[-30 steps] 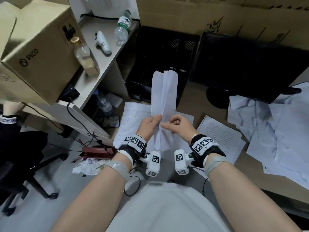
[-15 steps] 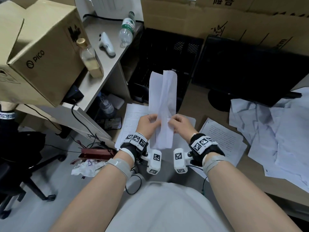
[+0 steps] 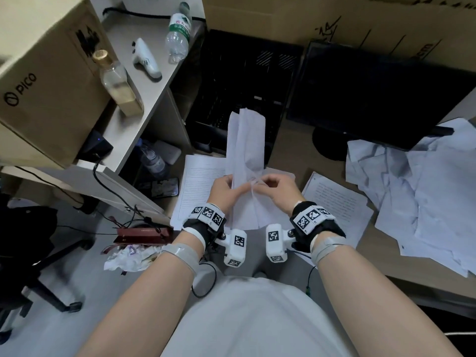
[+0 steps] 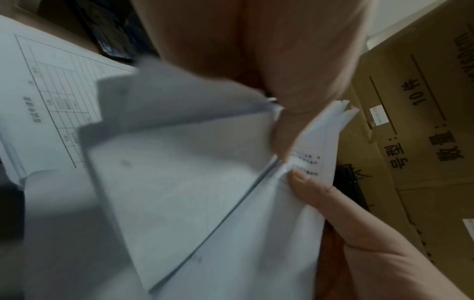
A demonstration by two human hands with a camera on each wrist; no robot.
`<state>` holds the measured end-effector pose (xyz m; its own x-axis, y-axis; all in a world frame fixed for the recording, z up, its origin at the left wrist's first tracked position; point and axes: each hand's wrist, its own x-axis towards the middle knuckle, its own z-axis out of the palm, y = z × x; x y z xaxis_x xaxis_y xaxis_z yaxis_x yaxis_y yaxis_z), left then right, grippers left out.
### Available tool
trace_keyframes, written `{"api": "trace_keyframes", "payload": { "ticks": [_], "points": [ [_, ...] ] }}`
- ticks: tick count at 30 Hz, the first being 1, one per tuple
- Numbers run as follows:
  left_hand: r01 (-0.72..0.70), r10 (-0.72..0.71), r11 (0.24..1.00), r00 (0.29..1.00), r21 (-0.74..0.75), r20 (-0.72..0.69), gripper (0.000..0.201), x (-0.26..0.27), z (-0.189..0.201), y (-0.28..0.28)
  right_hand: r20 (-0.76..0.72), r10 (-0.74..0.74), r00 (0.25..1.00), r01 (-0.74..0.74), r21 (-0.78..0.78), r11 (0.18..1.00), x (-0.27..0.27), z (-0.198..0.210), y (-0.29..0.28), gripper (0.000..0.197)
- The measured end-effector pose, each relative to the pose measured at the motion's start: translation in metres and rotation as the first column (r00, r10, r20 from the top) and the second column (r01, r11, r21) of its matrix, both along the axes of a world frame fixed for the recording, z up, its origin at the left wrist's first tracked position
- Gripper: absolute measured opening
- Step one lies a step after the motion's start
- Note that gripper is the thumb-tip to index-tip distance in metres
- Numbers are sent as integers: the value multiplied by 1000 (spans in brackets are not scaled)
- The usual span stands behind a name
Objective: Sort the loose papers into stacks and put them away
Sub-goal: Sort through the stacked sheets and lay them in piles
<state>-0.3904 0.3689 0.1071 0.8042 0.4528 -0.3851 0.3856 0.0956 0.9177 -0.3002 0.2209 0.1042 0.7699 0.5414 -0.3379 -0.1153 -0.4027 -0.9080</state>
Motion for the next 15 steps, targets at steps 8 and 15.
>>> {"api": "trace_keyframes", "payload": {
  "ticks": [8, 15],
  "points": [
    [-154, 162, 983, 984, 102, -75, 6, -7, -21, 30, 179, -336, 925, 372, -242, 896, 19, -15, -35, 10],
    [-141, 141, 990, 982, 13, -126, 8, -24, -14, 39, 16, -242, 970, 243, -115, 963, 19, -16, -14, 5]
  ]
}}
